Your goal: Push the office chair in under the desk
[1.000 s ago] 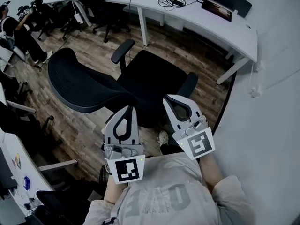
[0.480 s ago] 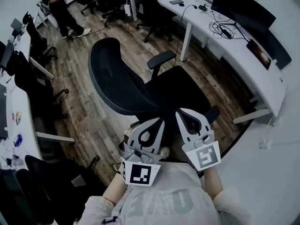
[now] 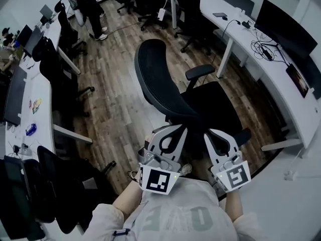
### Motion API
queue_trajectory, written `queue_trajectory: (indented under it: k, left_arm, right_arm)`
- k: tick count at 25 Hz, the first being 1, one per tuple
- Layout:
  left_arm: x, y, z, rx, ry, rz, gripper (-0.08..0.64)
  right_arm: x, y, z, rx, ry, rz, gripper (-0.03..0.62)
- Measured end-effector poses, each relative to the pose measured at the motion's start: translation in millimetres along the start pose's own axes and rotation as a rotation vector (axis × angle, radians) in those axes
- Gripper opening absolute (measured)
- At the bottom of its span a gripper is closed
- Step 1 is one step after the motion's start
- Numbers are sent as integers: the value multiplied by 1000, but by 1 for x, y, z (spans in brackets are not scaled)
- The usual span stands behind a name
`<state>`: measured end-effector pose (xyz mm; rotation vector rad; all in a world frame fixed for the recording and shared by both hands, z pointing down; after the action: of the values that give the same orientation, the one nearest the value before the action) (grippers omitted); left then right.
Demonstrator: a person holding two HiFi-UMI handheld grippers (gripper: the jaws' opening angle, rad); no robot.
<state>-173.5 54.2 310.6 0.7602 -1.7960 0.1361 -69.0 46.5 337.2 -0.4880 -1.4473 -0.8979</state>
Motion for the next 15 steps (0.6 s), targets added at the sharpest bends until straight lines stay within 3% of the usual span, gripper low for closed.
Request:
queue_trajectory:
  k: [3,4,5,7,10,15]
  left_arm:
    - [14,15,24,-9,37,62,24]
    - [23,22,31,-14,64,96,69]
    - [33,29,37,-26,98,135,138]
    - [53,42,48,-57,166,210,209]
    - [70,53,58,-75,202,261,236]
    - [79,45,54,-35,239,260,258]
  right_arm:
    - [8,-5,16,-62,-66,11,30]
    - [10,-7,23,-80,-87,12,78]
    - [12,-10,29,-96,-101,13,168]
    - [15,-14,37,-118,-105,30,206]
    - [23,-11,44,-126,-85,93,210]
    - [29,-7,44,-106,-113,127,212]
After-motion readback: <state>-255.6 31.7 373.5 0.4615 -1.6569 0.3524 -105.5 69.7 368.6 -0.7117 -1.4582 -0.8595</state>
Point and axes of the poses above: the fingertips, and each gripper's own axes: y backward along the fingers, z to its left, x out of its underside, the point moved 3 cm from there along y, backward along the fingers, and after that the axes turned 15 degrees about -z, right-handed, at the moved point
